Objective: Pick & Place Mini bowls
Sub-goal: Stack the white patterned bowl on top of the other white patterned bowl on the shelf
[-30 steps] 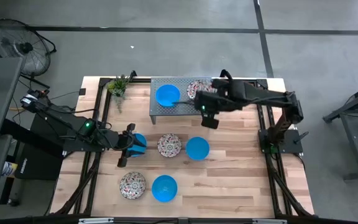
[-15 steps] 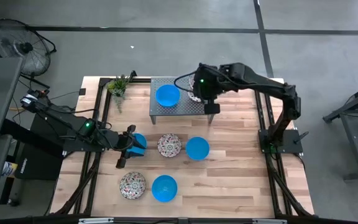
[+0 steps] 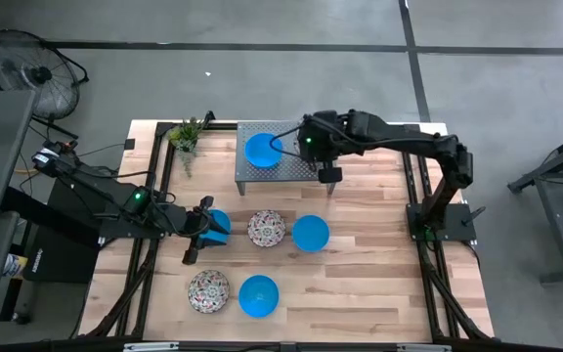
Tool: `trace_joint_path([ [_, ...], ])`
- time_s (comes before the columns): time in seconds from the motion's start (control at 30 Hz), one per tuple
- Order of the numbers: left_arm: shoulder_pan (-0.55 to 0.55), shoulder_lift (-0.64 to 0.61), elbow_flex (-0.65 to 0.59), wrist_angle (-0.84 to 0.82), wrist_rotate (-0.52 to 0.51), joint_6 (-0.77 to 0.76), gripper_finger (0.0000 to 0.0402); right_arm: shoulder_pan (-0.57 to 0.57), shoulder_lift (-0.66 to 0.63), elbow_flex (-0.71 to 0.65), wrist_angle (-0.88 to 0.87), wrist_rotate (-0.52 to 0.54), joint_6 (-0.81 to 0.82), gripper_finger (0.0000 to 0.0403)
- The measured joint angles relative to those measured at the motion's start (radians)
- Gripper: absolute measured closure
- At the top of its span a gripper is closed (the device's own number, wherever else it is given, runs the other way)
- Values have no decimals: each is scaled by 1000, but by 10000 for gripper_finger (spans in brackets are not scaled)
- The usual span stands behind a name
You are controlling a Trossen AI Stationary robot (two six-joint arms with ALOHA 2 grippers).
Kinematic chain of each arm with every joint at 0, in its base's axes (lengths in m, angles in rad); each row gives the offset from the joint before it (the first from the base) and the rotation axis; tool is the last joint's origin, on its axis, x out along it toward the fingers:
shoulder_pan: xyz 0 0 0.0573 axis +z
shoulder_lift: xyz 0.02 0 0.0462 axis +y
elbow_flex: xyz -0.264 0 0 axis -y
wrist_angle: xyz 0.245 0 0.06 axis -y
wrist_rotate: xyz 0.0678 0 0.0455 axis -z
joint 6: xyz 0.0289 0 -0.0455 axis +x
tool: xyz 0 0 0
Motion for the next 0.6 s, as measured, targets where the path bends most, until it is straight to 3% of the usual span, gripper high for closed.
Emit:
trace_joint_path([
  [0.6,0,0,0,0,-2,-1,268,-2,0,-102,107,-35,49,403],
])
